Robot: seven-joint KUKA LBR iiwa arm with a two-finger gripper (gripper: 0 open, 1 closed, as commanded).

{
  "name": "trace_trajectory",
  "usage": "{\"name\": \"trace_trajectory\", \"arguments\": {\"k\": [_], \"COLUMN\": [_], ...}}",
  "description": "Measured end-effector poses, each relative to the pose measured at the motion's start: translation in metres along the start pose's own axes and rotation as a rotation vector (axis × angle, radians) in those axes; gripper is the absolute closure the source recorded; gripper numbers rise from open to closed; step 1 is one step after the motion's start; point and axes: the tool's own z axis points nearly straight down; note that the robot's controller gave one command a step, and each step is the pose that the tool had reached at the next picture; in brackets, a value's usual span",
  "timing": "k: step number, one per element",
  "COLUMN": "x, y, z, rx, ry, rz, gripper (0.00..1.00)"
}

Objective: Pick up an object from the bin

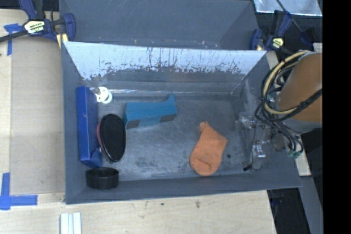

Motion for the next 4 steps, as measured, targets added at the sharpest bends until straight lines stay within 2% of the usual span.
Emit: {"name": "trace_trajectory", "arguments": {"k": [1, 2, 3, 4], "x": [-0.006, -0.010, -0.024, -0.038], "y": [0.005, 0.019, 0.030, 0.055], "z": [0.052, 0.071, 0.070, 0.069], "rx": [0.001, -0.001, 0.000, 0.000], "ry": [-0.003, 0.003, -0.001, -0.005], "rz": [-0.032, 0.073, -0.011, 0.226], "gripper": [0.00, 0.00, 0.00, 1.00]}}
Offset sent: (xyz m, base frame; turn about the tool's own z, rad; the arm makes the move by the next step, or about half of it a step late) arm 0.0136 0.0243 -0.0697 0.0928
